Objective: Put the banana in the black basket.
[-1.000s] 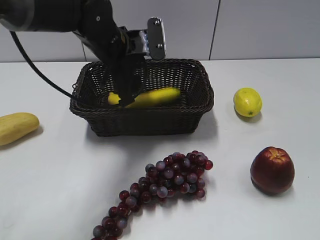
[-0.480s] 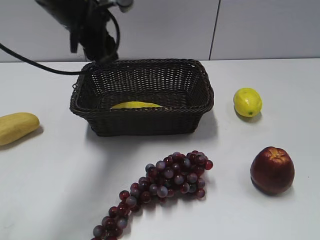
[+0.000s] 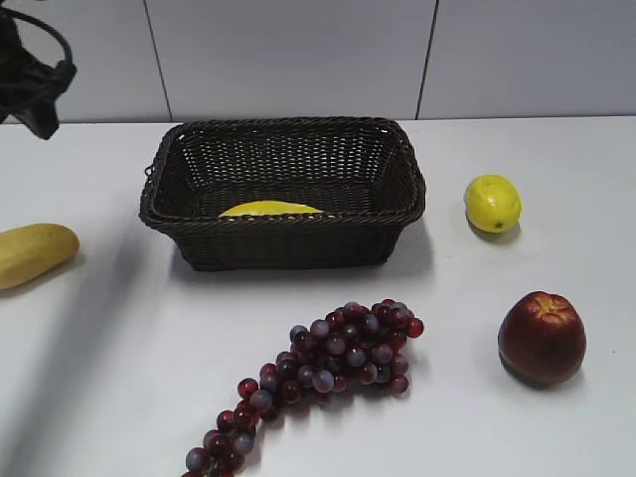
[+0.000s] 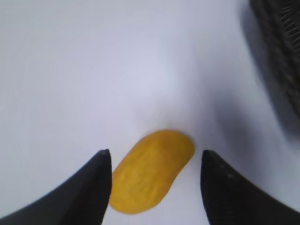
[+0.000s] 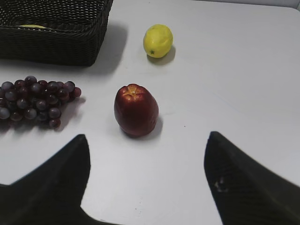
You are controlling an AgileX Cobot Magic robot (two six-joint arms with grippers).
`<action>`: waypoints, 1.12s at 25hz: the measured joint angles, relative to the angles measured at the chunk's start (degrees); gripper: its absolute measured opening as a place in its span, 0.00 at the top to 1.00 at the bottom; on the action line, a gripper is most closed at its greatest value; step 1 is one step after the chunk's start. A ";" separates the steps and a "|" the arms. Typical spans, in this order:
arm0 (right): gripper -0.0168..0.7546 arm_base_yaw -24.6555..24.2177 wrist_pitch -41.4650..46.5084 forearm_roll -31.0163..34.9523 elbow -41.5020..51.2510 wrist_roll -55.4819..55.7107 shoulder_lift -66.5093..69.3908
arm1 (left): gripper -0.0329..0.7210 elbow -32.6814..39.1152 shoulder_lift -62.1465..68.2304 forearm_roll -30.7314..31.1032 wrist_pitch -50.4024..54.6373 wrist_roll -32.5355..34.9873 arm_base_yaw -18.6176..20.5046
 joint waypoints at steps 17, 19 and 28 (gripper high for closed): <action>0.24 0.00 0.00 0.00 0.00 0.00 0.00 | 0.19 24.95 -15.30 -5.90 2.59 -5.25 5.89; 0.24 0.00 0.00 0.00 0.00 0.00 0.00 | 0.19 30.85 -20.43 -6.02 1.44 -5.38 5.89; 0.24 0.00 0.00 0.00 0.00 0.00 0.00 | 0.19 52.95 -42.28 -8.09 -0.66 -5.96 5.89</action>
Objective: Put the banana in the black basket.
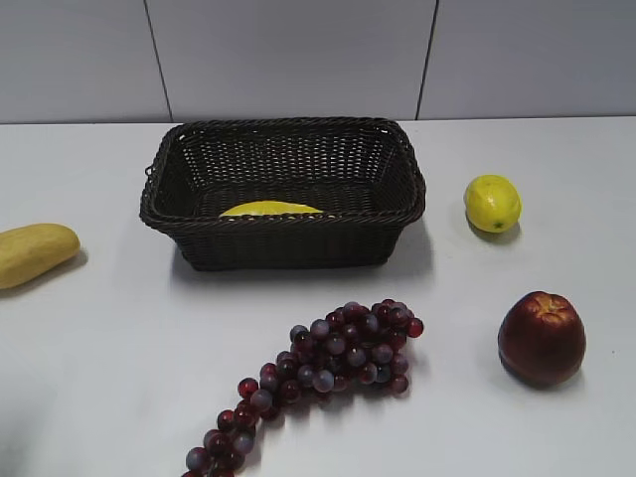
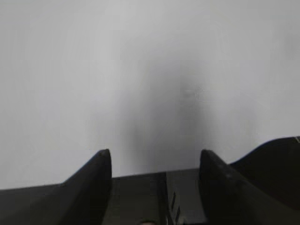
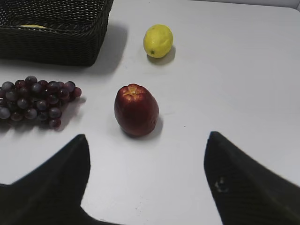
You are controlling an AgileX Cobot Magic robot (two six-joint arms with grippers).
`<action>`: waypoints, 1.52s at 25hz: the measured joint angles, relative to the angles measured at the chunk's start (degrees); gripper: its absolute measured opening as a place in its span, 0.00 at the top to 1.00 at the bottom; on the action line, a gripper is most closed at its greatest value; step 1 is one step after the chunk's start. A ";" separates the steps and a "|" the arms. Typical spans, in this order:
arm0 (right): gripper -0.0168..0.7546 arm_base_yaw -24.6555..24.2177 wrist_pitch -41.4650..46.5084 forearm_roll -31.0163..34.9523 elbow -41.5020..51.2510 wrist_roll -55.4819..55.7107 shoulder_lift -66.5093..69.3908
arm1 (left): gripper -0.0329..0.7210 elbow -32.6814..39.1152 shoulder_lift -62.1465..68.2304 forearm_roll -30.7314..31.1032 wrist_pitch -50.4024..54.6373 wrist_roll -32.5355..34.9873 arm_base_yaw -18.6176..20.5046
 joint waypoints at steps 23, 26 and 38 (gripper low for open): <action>0.24 0.00 0.00 0.00 0.00 0.00 0.00 | 0.21 7.41 -43.03 -2.32 -0.68 -2.91 0.00; 0.24 0.00 0.00 0.00 0.00 0.00 0.00 | 0.21 7.41 -48.35 -2.37 -1.27 -2.91 0.00; 0.24 0.00 0.00 0.00 0.00 0.00 0.00 | 0.25 7.24 -61.71 -2.44 -2.74 -2.91 0.00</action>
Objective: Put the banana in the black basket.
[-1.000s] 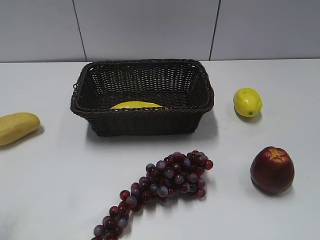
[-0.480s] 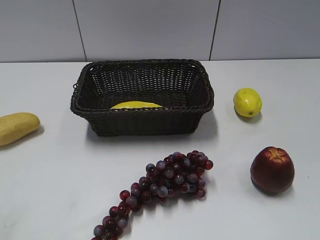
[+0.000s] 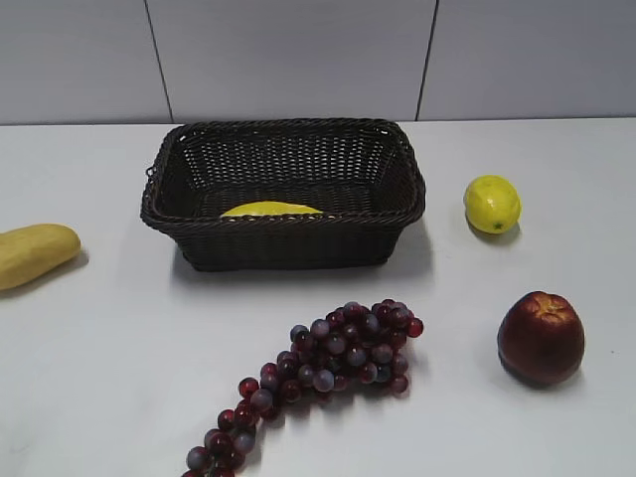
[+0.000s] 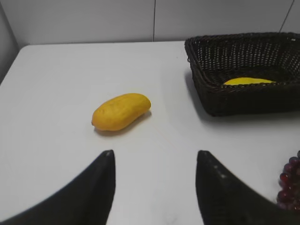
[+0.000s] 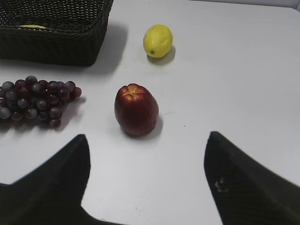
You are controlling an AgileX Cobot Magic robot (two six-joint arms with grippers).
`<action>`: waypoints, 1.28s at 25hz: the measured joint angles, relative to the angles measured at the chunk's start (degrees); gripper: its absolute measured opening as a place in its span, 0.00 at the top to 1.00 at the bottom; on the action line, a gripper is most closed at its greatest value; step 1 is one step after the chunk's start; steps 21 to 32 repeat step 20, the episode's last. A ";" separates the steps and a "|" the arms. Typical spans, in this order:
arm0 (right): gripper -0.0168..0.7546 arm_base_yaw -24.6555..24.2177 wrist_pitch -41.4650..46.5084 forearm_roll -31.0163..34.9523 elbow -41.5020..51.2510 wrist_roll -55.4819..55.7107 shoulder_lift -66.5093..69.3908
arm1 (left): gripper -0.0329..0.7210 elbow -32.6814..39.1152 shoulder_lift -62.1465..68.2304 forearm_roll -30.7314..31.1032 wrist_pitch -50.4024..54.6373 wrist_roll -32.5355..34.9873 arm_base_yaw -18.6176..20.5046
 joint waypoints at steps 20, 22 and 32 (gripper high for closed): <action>0.24 0.00 0.00 0.00 0.00 0.00 0.00 | 0.31 0.67 -0.60 0.04 2.79 0.46 0.51; 0.24 0.00 0.00 0.00 0.00 0.00 0.00 | 0.31 0.67 -0.60 0.04 2.79 0.46 0.51; 0.24 0.00 0.00 0.00 0.00 0.00 0.00 | 0.31 0.67 -0.60 0.04 2.79 0.46 0.51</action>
